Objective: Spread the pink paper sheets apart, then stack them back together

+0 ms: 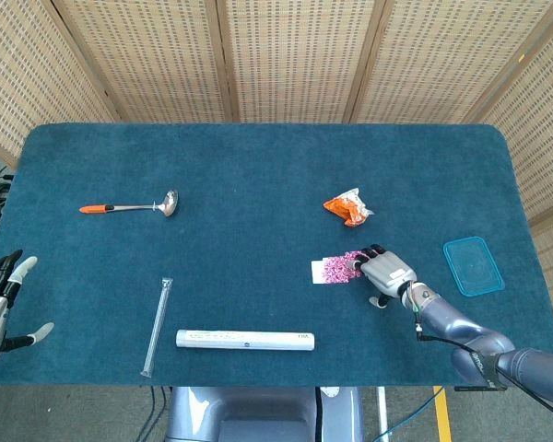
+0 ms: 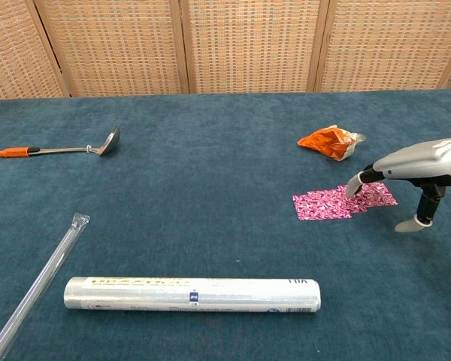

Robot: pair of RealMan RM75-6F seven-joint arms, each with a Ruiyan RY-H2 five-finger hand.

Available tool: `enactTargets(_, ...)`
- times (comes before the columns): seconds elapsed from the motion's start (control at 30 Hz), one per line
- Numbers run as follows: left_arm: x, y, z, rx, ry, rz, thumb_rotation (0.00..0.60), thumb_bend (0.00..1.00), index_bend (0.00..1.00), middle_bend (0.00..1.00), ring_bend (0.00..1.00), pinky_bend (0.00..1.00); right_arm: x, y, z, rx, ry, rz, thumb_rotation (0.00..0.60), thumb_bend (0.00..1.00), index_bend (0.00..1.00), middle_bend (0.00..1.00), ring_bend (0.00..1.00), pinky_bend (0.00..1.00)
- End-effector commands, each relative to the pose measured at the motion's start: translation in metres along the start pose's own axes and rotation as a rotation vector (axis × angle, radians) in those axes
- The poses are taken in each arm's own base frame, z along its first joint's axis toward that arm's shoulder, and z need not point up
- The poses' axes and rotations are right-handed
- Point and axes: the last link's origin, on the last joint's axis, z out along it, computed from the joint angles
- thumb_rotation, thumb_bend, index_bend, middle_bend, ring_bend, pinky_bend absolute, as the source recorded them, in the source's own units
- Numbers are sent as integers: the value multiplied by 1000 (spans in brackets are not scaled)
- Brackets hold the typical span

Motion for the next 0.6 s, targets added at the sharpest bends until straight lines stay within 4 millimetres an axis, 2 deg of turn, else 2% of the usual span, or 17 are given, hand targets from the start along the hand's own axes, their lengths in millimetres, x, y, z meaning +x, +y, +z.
enactTargets(0.03, 0, 0, 0, -1, 0, -1, 573, 0, 90, 0, 0, 0, -2, 2, -1, -8, -2, -4, 600, 363, 141, 151, 0, 0)
enactTargets(0.6, 1, 2, -1, -6, 5, 3, 572, 0, 90, 0, 0, 0, -11, 26, -14, -77, -13, -8, 600, 363, 141, 151, 0, 0)
